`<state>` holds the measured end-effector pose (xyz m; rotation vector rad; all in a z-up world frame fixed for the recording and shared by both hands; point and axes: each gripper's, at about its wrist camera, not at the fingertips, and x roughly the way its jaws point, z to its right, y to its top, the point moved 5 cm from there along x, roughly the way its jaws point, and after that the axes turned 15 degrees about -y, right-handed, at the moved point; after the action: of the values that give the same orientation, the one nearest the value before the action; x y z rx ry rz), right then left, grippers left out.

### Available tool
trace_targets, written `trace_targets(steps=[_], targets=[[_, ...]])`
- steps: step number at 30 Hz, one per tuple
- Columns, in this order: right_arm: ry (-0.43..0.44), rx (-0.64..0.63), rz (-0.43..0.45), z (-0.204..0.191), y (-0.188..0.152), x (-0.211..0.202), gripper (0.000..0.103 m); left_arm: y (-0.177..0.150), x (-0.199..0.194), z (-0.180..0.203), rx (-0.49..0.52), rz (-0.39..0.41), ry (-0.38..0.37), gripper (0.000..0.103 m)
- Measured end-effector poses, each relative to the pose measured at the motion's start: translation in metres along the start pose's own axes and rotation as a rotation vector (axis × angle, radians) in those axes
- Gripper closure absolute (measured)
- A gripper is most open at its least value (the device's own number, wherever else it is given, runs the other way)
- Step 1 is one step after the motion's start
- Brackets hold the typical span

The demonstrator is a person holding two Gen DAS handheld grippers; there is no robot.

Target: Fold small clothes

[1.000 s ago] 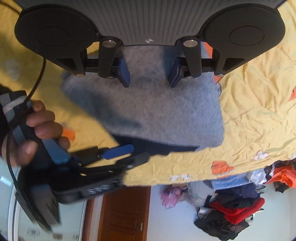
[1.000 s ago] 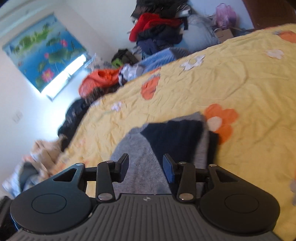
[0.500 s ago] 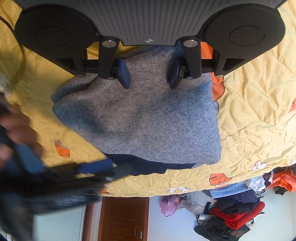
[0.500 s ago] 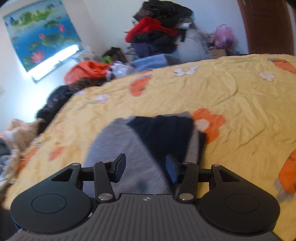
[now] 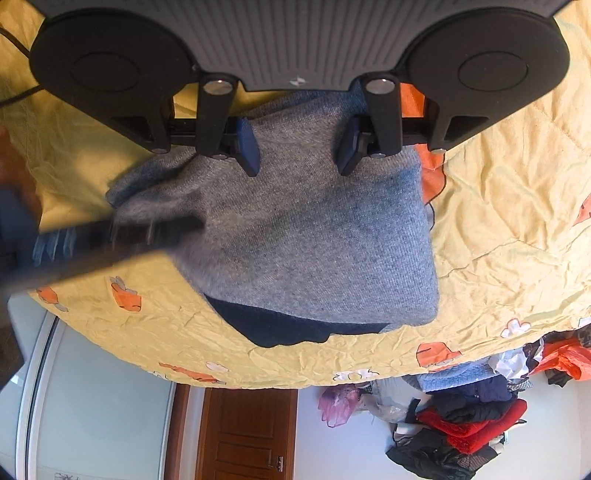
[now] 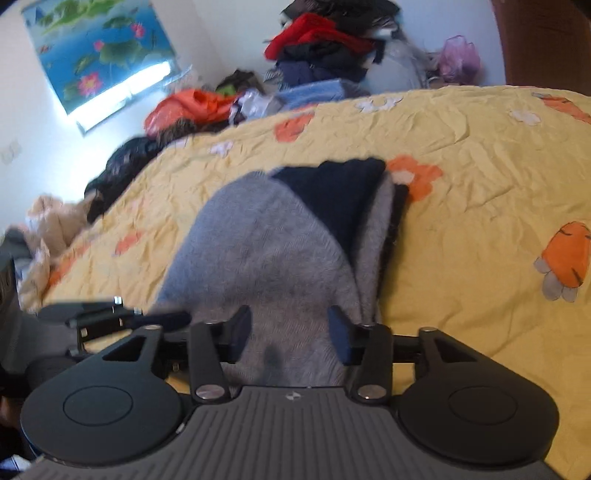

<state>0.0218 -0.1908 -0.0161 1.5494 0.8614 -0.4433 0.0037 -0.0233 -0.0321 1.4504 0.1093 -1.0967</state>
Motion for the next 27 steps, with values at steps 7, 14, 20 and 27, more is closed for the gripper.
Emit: trace_targets(steps=[7,14,20,27], targets=[[0.034,0.012,0.045,-0.003,-0.003,-0.023,0.045,-0.005,-0.025,0.012,0.041,0.033,0.022,0.057],[0.007,0.009,0.068,0.0,0.003,-0.035,0.045,-0.023,-0.042,0.039,0.313,0.033,0.188,0.057],[-0.051,0.072,0.046,0.028,-0.003,-0.03,0.045,-0.03,-0.037,0.019,0.331,-0.008,0.266,0.057],[-0.061,0.03,-0.056,0.02,-0.017,-0.011,0.067,-0.024,-0.029,0.02,0.389,0.06,0.31,0.091]])
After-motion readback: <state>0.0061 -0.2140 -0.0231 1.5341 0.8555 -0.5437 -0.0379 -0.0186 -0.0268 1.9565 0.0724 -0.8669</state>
